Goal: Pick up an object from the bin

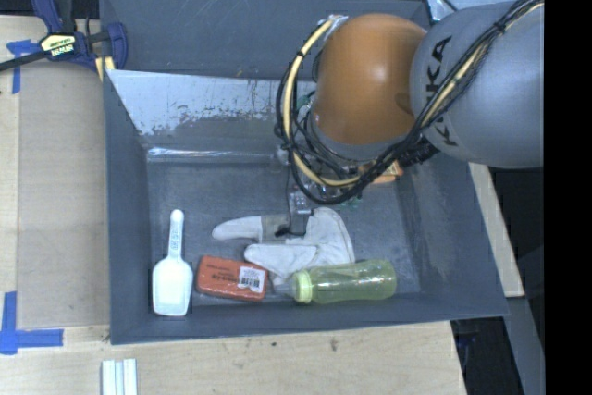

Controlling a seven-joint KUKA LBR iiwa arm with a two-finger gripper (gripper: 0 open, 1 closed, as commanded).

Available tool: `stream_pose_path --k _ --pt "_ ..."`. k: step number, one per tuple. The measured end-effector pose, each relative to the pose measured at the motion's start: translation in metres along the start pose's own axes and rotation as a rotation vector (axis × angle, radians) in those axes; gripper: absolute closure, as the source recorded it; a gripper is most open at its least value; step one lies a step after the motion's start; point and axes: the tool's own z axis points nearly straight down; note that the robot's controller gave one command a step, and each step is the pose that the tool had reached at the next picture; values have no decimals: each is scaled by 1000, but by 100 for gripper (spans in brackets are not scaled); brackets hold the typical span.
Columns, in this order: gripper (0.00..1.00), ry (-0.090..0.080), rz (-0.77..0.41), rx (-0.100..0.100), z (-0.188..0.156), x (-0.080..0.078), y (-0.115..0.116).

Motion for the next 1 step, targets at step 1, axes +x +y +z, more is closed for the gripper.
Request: stream_pose_path --k 1 --pt "0 -8 2 -1 -5 -1 -1"
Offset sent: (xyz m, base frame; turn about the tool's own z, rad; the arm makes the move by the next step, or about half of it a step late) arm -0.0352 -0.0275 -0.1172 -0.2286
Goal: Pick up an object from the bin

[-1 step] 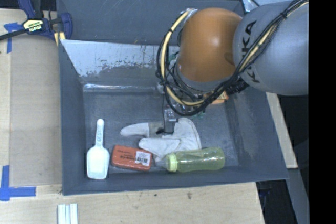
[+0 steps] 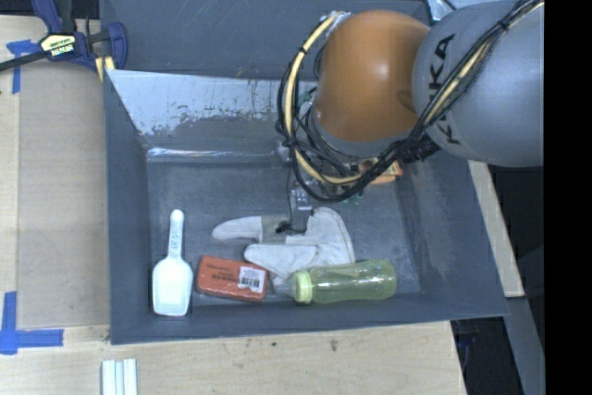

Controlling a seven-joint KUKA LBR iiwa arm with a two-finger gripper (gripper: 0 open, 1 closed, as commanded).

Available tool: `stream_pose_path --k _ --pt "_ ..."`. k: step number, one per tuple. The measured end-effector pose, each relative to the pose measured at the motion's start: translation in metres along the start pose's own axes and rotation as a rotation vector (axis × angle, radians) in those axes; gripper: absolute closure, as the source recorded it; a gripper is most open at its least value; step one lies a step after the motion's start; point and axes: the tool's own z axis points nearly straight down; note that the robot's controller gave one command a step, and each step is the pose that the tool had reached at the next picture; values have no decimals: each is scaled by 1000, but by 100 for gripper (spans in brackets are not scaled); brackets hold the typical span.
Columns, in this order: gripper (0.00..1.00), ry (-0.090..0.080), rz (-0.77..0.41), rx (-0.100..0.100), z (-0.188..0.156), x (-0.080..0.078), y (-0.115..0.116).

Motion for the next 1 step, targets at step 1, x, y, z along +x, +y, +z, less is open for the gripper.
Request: stream_pose_path --k 1 --pt "0 -3 -108 0 55 16 -12"
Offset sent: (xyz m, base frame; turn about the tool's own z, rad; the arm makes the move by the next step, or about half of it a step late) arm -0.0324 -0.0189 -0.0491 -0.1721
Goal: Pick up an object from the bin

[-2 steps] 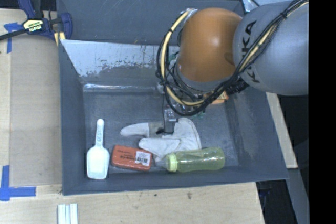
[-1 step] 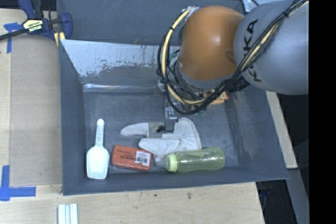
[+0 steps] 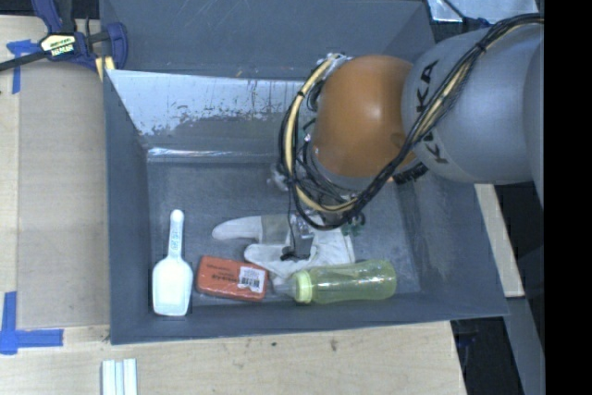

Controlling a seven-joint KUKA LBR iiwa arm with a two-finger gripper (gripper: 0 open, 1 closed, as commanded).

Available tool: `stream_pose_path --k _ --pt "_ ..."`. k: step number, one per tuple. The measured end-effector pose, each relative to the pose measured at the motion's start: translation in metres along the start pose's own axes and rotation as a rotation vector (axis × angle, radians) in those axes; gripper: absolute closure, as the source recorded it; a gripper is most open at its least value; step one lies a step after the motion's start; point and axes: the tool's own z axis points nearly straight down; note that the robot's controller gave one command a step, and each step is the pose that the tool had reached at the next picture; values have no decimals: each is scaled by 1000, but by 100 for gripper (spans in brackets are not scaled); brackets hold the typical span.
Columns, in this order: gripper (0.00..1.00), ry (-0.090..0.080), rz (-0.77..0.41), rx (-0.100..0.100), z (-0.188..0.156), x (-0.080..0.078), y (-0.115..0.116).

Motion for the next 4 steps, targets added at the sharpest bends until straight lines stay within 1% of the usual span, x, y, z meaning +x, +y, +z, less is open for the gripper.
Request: stream_pose_path --k 1,2,3,4 --pt "0 8 -35 0 21 9 -2" --pt "0 0 -2 0 10 7 -7" --pt "0 -13 -58 -1 61 16 -19" --pt "100 -1 -220 2 63 5 -12"
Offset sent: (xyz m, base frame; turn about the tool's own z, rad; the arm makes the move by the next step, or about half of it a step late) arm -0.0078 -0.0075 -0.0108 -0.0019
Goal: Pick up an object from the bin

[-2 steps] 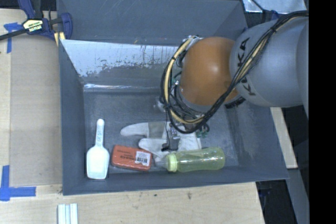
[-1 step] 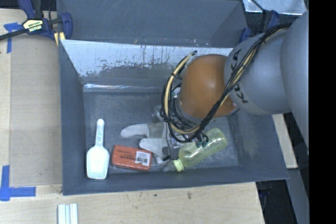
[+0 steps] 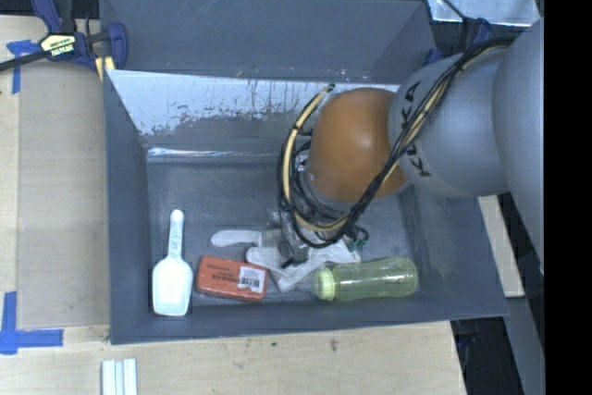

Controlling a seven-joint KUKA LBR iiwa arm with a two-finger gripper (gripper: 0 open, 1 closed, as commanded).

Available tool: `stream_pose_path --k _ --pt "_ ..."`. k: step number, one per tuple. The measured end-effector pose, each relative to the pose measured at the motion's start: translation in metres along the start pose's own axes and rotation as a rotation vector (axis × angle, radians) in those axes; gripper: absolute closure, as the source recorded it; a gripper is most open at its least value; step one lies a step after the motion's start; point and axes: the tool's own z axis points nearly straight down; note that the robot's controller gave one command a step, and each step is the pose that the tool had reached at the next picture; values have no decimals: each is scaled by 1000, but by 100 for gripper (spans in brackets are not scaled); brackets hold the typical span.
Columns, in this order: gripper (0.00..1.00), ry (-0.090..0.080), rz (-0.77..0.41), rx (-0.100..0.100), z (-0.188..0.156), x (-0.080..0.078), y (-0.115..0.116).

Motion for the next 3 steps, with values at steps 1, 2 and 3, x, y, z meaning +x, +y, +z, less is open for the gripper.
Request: stream_pose_path --k 1,2,3 --pt "100 0 0 0 0 0 0" --pt "100 1 1 0 -3 1 0" --pt "100 9 2 -4 -22 2 1"
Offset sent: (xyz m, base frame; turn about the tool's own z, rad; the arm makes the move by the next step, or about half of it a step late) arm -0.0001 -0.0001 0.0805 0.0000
